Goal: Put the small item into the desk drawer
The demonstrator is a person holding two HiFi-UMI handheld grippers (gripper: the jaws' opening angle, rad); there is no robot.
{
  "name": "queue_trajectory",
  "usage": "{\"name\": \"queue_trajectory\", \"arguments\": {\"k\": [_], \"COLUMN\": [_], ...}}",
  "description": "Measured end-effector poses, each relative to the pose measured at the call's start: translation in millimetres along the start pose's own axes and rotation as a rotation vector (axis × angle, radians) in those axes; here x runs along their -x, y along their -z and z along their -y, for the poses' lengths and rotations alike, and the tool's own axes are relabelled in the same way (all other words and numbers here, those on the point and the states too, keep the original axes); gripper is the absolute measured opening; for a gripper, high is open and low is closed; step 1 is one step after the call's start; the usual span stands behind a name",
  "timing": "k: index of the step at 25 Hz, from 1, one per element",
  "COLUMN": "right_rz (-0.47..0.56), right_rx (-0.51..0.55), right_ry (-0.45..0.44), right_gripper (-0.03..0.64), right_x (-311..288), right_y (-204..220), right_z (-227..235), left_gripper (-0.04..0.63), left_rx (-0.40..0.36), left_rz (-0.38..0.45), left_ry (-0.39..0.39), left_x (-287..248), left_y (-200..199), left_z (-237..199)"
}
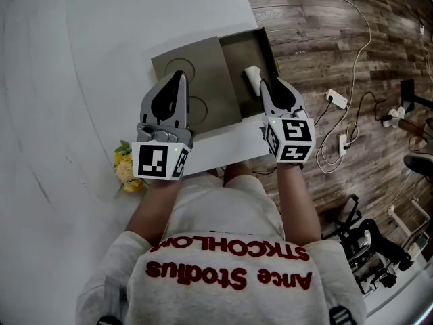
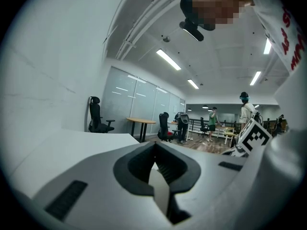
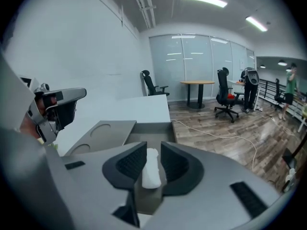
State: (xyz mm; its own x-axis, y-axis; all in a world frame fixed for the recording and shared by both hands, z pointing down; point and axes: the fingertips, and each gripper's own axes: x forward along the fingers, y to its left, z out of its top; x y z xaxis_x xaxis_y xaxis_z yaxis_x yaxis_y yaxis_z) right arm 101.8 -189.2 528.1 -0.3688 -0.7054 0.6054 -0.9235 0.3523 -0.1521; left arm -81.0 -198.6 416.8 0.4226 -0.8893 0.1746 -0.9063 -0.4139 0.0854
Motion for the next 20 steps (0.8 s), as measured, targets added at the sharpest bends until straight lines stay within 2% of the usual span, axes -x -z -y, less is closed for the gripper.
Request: {"name": "queue_trajectory", "arguments": {"k": [4,8,13,20], "right_rz": [0.098,0.184,0.278,0.402], "right_rx": [-0.004,0.013,0.062,0.063], "right_ry": [0.018,0.038,0.061,0.064], "right_gripper": [0.047,0.023,0.012,0.009], "right_x": [18,41,71,109], "right_y": [-28,-58,-87,-120], "right_z": [6,10,9,8], "left_gripper": [0.008,0.008,0.008,0.008], "left_rx": [-0.015,-0.034,-0.054,-0.073], "left_rz": [0.028,0.062,0.115,0.173], "left_ry": [0.009,0.017,0.023,0.022], "left_x": [-3,-6,-5,2], "left_y": [-11,-29,-53,-82], "left_z": [5,10,16,22]}}
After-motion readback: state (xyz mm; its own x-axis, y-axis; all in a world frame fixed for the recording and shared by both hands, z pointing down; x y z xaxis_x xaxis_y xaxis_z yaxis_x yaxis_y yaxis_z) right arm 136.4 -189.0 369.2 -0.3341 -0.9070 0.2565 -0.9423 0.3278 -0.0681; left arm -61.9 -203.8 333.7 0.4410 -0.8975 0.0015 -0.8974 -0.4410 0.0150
